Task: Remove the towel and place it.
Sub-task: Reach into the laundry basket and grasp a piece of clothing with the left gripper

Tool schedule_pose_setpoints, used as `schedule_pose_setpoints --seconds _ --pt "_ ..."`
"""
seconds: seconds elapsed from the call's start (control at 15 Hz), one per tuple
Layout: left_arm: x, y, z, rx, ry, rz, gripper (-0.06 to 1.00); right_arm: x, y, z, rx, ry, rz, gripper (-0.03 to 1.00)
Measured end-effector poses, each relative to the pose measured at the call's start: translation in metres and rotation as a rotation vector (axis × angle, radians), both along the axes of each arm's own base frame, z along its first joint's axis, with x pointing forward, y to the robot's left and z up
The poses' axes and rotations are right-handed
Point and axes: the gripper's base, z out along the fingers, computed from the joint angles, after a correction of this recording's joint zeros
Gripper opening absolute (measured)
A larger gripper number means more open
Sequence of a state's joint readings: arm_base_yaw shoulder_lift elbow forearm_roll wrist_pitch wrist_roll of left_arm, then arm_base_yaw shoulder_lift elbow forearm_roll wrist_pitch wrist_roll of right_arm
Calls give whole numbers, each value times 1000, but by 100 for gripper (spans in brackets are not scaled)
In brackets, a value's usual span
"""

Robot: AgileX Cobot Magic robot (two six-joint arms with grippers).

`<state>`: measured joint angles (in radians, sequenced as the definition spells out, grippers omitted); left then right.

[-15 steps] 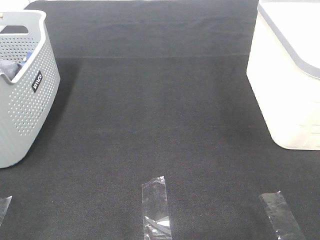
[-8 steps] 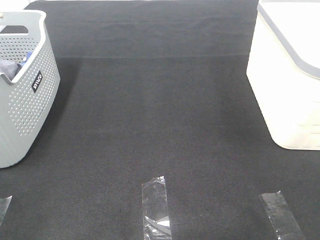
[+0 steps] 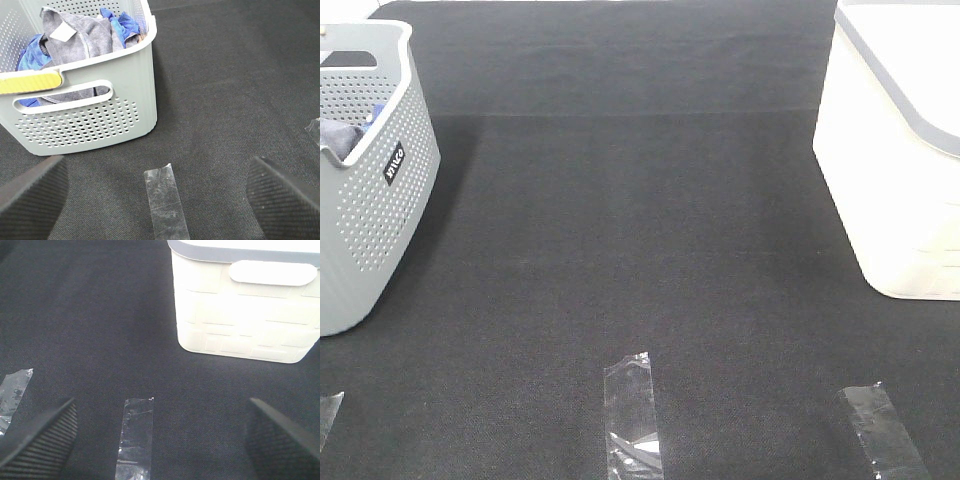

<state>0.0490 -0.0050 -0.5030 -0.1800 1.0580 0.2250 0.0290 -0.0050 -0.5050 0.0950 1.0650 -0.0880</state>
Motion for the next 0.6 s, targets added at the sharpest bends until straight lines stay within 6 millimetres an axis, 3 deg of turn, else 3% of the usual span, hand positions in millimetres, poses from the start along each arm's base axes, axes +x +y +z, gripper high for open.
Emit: schedule_pose_setpoints --seconds 0.6 --pt "0 0 0 0 0 0 91 0 0 0 0 0 0 83"
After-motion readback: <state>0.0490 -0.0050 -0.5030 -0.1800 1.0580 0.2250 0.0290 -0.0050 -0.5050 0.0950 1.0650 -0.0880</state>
